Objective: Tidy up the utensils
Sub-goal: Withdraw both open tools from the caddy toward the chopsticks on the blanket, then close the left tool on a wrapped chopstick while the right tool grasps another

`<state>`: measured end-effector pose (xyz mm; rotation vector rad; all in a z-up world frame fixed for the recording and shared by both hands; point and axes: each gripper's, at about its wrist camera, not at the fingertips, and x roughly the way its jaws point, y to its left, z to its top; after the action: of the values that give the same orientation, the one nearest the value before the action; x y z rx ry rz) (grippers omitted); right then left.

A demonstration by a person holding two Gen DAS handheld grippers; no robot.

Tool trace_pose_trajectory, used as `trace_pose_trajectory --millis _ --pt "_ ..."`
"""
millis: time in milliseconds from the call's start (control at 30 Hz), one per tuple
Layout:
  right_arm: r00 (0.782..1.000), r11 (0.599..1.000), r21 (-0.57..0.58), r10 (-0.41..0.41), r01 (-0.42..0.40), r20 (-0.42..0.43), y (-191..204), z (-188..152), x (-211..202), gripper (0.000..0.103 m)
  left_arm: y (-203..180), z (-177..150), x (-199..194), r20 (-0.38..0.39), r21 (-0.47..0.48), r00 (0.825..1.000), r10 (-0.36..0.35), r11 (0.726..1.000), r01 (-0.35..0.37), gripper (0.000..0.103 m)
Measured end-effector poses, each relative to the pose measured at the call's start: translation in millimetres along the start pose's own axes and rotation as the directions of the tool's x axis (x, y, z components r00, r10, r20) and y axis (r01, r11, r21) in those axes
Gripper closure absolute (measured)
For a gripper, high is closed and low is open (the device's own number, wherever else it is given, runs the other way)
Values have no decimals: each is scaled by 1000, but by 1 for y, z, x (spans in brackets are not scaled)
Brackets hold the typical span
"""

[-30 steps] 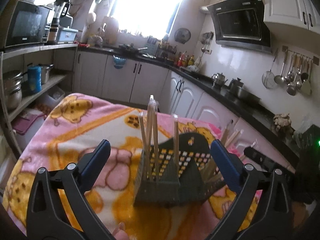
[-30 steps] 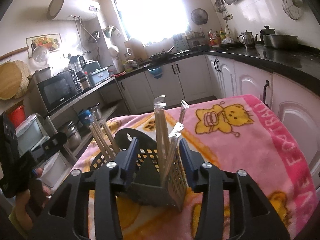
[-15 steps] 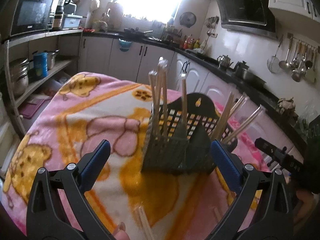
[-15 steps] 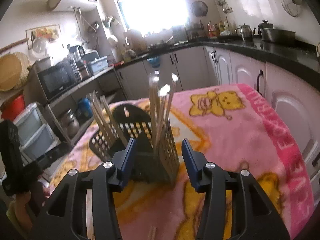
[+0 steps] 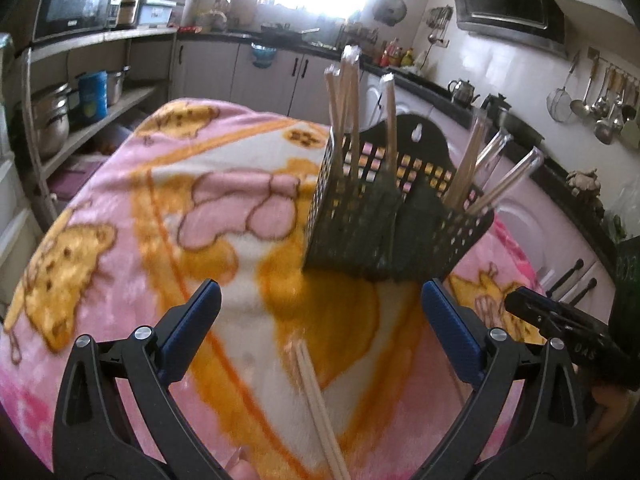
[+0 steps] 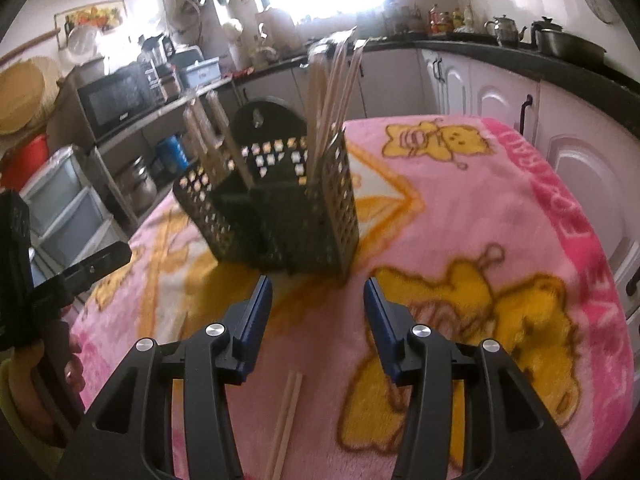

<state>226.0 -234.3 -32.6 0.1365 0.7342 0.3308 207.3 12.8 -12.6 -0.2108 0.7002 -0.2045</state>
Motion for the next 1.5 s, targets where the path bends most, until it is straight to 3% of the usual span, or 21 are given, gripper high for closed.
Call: trace_pose_trajectory --millis 567,867,1133,1200,1333,1367,1500 --pt "982 995 -83 35 -51 -186 26 -48 20 57 8 -56 8 -140 -45 990 -29 999 23 12" --pt "959 992 -104 37 -69 -281 31 -55 40 58 1 -66 28 -233 -63 967 -100 994 87 50" --pt "943 990 -128 18 -64 -333 34 -44 60 78 2 -53 51 -301 -70 949 -98 994 81 52" --pt "941 987 -147 14 -67 -338 36 -40 65 88 1 -48 57 -318 -65 944 -89 995 72 52" --pt "940 985 -123 75 -122 -333 40 -34 67 93 -1 -39 67 -348 -34 936 -50 999 41 61" --pt "942 984 -117 92 -137 -324 42 -31 66 97 -1 -37 69 -353 -24 935 -38 999 32 67" --pt "951 980 -116 122 -160 -285 45 -23 58 97 3 -29 79 -368 15 930 9 1000 -4 89"
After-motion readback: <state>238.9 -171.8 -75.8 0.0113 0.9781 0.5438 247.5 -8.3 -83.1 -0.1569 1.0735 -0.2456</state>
